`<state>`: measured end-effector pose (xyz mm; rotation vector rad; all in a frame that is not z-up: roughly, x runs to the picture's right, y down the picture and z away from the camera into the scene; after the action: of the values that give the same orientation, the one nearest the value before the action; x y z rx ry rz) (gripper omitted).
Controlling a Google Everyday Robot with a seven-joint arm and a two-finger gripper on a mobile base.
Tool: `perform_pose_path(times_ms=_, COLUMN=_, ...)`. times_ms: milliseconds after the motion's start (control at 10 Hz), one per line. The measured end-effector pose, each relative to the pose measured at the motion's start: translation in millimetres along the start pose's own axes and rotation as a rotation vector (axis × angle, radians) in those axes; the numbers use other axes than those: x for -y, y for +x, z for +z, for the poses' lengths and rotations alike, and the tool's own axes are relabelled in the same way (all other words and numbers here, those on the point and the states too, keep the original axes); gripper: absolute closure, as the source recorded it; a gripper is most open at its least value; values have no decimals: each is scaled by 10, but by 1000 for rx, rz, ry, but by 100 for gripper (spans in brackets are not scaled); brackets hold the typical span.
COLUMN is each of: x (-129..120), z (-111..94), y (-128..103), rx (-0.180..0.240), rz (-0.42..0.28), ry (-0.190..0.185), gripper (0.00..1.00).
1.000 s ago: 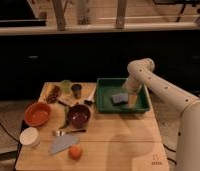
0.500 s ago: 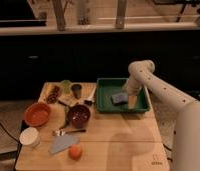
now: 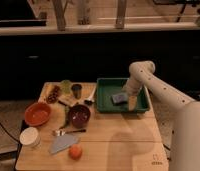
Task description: Place sponge in table surface
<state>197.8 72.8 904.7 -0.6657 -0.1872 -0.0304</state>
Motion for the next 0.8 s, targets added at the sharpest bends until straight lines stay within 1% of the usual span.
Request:
perform_pose_path(times_ms=200, x=-1, z=59, y=-6, rx=8, rz=10, ry=-15, gripper=20)
perform_pose_path(times_ms=800, x=-7, z=33, y=3, rx=8, rz=12, ry=-15, gripper=20)
